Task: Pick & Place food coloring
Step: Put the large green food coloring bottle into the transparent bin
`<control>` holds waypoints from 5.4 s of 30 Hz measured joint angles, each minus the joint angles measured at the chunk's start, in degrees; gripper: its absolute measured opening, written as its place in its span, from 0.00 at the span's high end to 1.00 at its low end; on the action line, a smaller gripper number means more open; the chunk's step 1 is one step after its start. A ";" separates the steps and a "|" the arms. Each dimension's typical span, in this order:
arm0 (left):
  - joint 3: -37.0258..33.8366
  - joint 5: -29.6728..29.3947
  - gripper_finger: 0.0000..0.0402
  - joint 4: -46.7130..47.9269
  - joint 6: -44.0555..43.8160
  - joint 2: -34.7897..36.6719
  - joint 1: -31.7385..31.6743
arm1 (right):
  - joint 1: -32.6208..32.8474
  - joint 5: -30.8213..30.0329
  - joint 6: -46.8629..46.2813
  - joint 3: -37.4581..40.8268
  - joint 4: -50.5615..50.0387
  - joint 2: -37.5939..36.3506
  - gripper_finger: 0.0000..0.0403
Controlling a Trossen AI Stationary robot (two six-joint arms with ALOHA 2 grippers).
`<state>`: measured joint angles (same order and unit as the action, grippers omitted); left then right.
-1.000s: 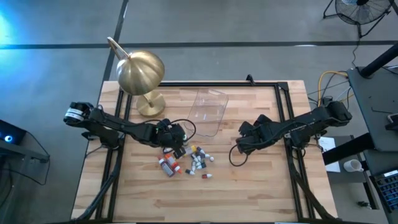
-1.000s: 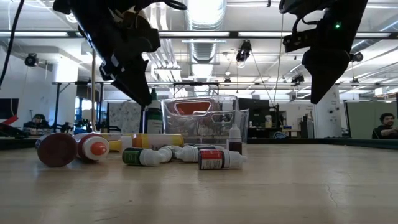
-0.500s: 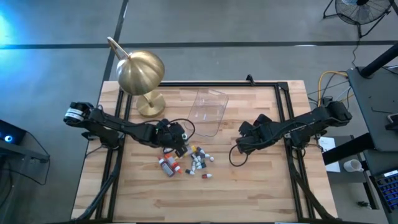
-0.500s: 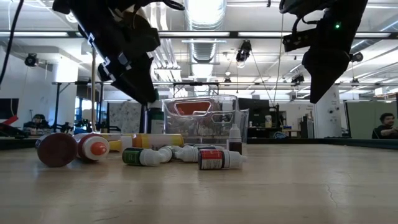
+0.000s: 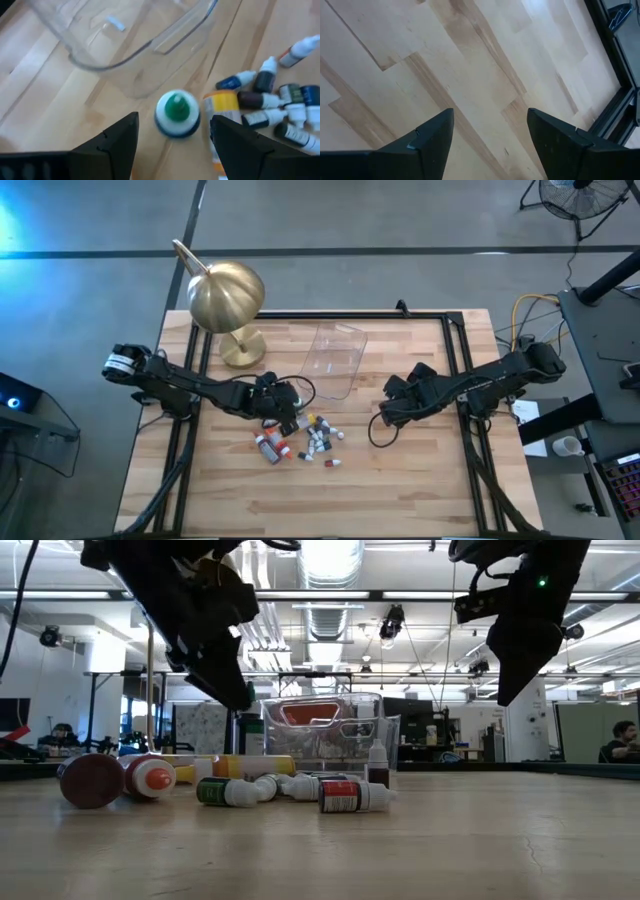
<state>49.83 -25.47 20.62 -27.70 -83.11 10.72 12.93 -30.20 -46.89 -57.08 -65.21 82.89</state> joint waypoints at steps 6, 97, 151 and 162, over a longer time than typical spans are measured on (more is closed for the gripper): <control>-0.33 0.84 0.45 -4.02 1.78 0.00 -0.13 | 0.00 0.00 0.00 0.00 0.00 0.00 0.39; 6.86 2.59 0.69 -13.61 6.70 0.00 -11.93 | -3.61 -2.96 -5.56 3.16 4.41 -9.64 0.47; 59.90 24.89 0.79 31.37 24.54 -48.13 -25.62 | -4.90 0.65 -8.91 5.85 4.04 -9.64 0.47; 59.47 19.09 0.79 24.71 20.03 -35.86 -24.61 | -4.87 -5.95 -12.55 6.20 4.22 -12.60 0.47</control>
<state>109.30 -6.38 45.33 -7.67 -118.97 -13.89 8.05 -36.15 -59.45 -50.88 -60.99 70.29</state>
